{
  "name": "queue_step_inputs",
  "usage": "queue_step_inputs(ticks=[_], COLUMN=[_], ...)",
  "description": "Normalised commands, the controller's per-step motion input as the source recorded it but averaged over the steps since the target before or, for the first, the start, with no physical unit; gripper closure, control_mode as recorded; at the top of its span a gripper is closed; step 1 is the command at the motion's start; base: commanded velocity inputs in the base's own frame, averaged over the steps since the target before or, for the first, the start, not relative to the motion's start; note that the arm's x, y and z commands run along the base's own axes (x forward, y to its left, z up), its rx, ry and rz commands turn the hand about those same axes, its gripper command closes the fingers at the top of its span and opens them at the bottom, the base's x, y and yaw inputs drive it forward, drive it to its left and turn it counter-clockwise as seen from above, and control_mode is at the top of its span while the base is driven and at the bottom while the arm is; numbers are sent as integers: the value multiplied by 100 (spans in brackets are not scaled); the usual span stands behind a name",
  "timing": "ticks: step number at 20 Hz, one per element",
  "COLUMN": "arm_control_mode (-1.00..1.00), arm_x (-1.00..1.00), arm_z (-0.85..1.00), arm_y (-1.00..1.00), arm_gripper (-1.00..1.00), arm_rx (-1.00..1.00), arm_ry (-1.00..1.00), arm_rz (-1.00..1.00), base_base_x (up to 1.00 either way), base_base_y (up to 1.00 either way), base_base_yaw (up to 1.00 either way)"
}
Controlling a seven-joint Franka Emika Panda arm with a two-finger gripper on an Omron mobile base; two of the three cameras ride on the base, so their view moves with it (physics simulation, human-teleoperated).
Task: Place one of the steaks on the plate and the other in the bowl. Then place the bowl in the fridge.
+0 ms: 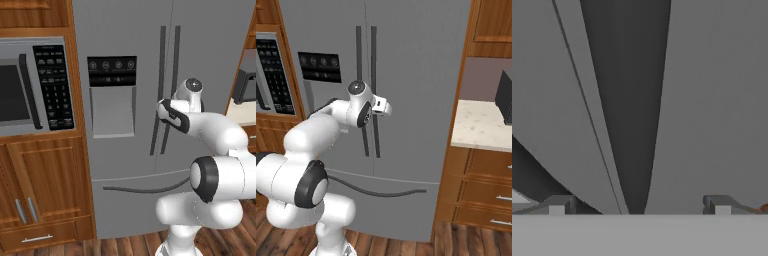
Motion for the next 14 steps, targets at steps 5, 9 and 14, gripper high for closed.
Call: queue_step_inputs(ticks=[5, 9, 14], arm_control_mode=[-100, -100, -100], arm_x=[56, 59, 29], arm_z=[-1, 0, -11], arm_y=[-2, -1, 0], arm_gripper=[-100, -100, -100], arm_rx=[0, 0, 0], arm_ry=[-1, 0, -3], arm_rz=[1, 0, 0], base_base_x=[0, 0, 0], base_base_y=[0, 0, 0], base_base_yaw=[0, 0, 0])
